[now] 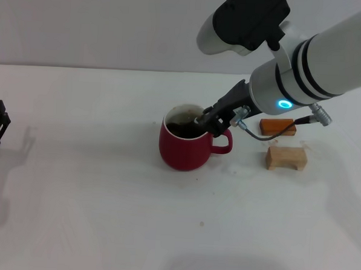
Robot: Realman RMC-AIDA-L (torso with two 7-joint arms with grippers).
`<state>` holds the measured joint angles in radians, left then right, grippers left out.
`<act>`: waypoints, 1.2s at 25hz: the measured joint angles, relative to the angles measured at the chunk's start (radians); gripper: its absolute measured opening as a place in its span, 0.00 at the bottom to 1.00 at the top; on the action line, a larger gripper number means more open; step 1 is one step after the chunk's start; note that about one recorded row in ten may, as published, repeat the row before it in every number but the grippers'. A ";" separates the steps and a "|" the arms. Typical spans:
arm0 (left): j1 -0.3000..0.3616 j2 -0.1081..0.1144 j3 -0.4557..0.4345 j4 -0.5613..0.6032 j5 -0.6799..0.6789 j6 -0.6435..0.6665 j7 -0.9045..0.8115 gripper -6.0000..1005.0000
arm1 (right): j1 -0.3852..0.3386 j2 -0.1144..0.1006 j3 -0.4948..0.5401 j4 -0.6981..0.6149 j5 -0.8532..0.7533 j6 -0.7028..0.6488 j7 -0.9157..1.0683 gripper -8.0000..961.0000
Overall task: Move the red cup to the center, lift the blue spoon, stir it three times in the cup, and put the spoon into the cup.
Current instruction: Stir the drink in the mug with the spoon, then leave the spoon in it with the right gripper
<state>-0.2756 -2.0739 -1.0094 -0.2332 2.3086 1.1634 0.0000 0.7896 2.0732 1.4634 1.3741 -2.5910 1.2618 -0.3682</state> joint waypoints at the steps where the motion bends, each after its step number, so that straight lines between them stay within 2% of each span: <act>1: 0.000 0.000 0.000 0.000 0.000 0.000 0.000 0.84 | 0.000 0.000 0.000 0.000 0.000 0.000 0.000 0.16; 5: 0.001 0.000 0.000 0.000 0.000 0.001 0.000 0.84 | -0.002 0.000 0.012 -0.006 -0.034 -0.003 0.000 0.18; 19: 0.001 0.000 0.000 0.000 0.000 0.001 0.000 0.84 | -0.014 0.002 -0.005 0.018 -0.004 0.045 0.008 0.22; 30: 0.004 0.000 0.000 0.000 0.000 0.002 0.000 0.84 | -0.003 0.002 -0.009 -0.029 0.029 -0.060 0.003 0.25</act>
<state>-0.2715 -2.0739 -1.0093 -0.2331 2.3086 1.1656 0.0000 0.7865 2.0755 1.4545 1.3447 -2.5621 1.2017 -0.3653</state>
